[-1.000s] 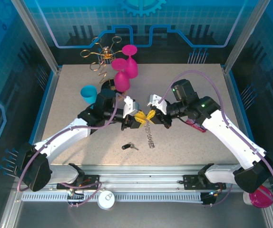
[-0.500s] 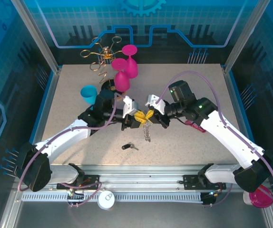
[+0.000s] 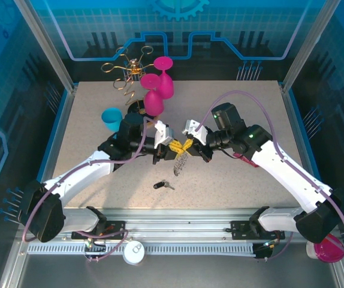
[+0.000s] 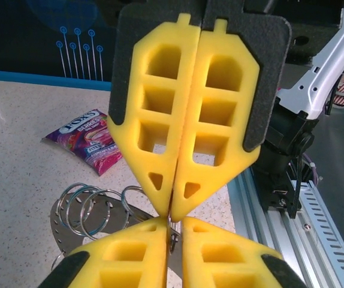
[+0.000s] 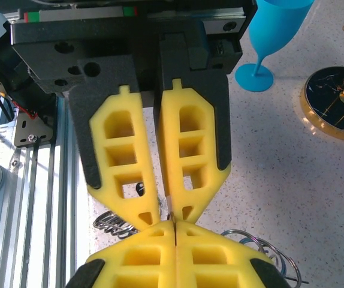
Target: Put the keys on the keyring
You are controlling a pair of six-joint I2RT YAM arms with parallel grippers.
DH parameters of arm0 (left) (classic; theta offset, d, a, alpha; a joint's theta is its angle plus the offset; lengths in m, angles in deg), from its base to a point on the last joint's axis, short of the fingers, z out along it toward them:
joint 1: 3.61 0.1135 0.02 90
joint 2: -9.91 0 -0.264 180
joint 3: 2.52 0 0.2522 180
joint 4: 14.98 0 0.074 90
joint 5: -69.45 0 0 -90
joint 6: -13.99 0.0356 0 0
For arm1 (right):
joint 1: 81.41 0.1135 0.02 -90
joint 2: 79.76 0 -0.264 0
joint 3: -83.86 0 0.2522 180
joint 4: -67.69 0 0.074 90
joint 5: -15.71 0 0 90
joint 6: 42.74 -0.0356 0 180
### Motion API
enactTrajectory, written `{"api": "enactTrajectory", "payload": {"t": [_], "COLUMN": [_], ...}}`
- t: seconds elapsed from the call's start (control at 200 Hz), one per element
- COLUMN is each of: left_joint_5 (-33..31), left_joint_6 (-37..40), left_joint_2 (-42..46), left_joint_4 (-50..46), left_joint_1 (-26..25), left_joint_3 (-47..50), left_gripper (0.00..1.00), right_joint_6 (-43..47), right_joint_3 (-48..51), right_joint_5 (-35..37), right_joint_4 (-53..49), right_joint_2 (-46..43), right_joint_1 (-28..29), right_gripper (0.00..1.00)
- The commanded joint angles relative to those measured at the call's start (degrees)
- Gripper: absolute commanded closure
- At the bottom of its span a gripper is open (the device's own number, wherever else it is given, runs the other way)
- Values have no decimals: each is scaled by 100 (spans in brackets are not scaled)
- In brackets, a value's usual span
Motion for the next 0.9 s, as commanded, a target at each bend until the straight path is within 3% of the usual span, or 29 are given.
{"api": "enactTrajectory", "payload": {"t": [0.0,0.07,0.26,0.325,0.4,0.575,0.891], "left_joint_5": [126,111,-110,-328,-562,-913,-1089], "left_joint_6": [127,119,256,465,788,1651,2219], "left_joint_2": [7,8,81,177,311,348,315], "left_joint_4": [49,63,7,-91,-311,-1193,-1743], "left_joint_1": [5,5,5,11,-3,-69,-221], "left_joint_3": [-16,-30,-29,-34,-87,-437,-714], "left_gripper": [94,100,100,100,100,100,100], "right_joint_6": [-116,-153,-189,0,423,1088,936], "right_joint_3": [66,103,304,383,458,188,133], "right_joint_5": [-189,-205,-11,274,630,1048,1006], "right_joint_4": [308,355,480,354,143,-419,263], "right_joint_2": [-159,-187,-355,-501,-668,-457,-46], "right_joint_1": [70,70,51,-19,-46,117,386], "right_gripper": [100,100,100,70,59,61,73]}}
